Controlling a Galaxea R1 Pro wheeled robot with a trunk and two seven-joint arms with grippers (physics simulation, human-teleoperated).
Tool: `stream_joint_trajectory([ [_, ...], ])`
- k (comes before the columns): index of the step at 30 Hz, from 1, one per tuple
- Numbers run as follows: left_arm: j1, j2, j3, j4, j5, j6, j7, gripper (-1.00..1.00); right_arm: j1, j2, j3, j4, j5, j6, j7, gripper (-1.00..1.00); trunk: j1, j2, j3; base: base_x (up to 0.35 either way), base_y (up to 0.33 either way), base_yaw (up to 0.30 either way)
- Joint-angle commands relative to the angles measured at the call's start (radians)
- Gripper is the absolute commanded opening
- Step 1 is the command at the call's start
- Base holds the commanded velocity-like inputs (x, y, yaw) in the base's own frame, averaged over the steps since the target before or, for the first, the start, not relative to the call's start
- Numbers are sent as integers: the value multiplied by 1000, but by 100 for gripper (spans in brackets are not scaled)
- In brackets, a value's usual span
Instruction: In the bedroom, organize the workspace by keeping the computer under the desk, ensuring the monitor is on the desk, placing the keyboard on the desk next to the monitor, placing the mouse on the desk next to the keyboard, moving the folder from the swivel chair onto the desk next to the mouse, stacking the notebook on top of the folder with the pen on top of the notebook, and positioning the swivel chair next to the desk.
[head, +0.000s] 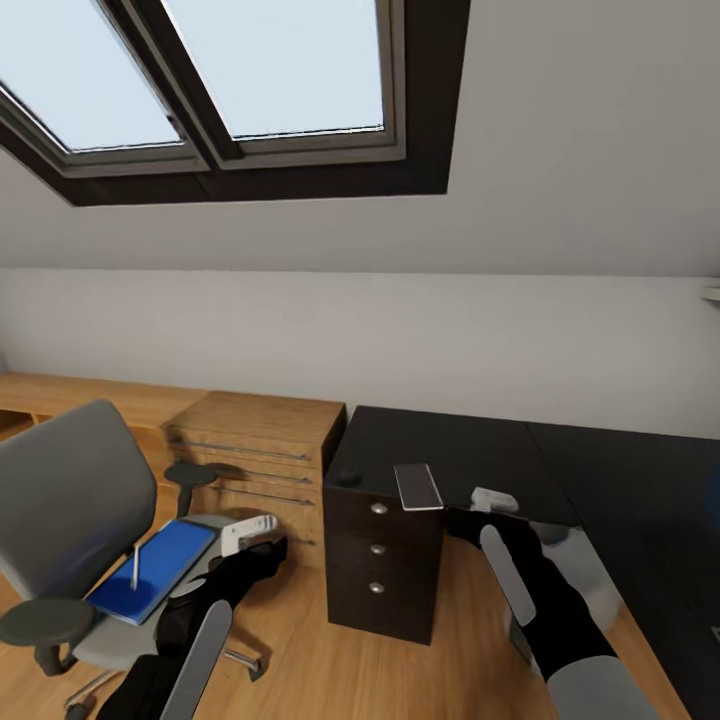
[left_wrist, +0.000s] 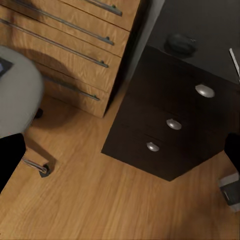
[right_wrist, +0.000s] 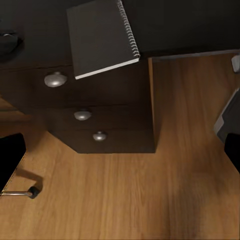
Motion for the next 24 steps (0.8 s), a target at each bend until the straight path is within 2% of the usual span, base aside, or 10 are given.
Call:
stream_joint_trajectory([
  [1, -1, 1, 0, 2, 9, 3, 11, 100, 0, 3, 0, -6, -7, -3, -13, 100, 1, -1, -1, 270, -8, 0],
  [6, -1, 5, 5, 7, 8, 5, 14, 100, 10, 18, 12, -52, 51, -78, -50, 100, 1, -1, -1, 280, -3, 0],
  [16, -1, 5, 4, 10, 11, 6, 15, 100, 41, 21, 19, -79, 64, -96, -58, 100, 1, -1, -1, 318, 0, 5],
  [24, -1, 6, 7, 30, 9, 5, 16, 100, 46, 24, 48, -73, 66, -100, -58, 100, 1, -1, -1, 199, 0, 199],
])
